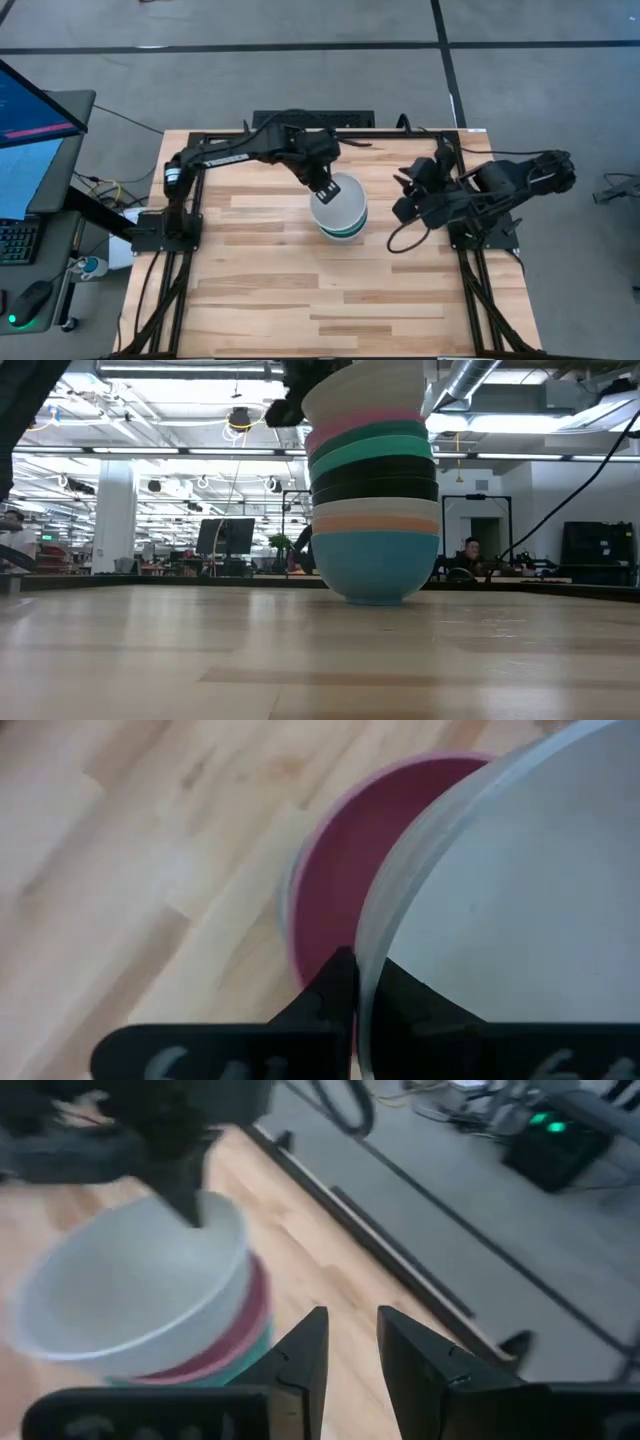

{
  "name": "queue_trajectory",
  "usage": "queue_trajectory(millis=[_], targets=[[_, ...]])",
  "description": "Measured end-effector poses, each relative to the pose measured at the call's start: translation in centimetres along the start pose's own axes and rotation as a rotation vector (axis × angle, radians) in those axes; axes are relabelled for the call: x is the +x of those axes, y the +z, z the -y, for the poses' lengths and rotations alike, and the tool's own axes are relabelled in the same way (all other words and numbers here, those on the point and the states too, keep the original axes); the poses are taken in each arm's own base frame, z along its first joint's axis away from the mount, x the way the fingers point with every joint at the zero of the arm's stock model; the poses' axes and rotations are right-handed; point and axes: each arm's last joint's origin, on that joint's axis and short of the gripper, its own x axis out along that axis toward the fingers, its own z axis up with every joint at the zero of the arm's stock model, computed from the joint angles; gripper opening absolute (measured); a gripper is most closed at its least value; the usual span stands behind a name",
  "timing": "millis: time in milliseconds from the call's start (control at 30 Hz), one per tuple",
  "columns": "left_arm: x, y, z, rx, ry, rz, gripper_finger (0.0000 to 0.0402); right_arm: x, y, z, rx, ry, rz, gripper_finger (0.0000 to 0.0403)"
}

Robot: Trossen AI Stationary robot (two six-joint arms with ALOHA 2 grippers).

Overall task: Nest bowls inside each other
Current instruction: Stack the white bowl on top of the pink bowl

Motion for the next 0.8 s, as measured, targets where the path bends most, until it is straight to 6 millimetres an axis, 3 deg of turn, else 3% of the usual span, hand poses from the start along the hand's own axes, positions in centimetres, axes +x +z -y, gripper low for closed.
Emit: queue_trajectory(millis=[267, 467, 800], targets=[[3.5, 1.1, -1.2, -0.034, -0.101, -0.134, 0.0001, 0.6, 0.0, 0.9, -0.022, -0.072, -0.030, 0.0111], [3.5, 1.9, -2.4, 0.011, -0.049, -0.073, 0.0018, 0.6, -0.2, 1.0, -0.038, -0.077, -0.041, 0.0111], [3.9, 3.1, -4.2, -0.051, -0.125, -0.073, 0.0086, 0.6, -0.2, 1.0, -0.069, -0.079, -0.044, 0.0111]])
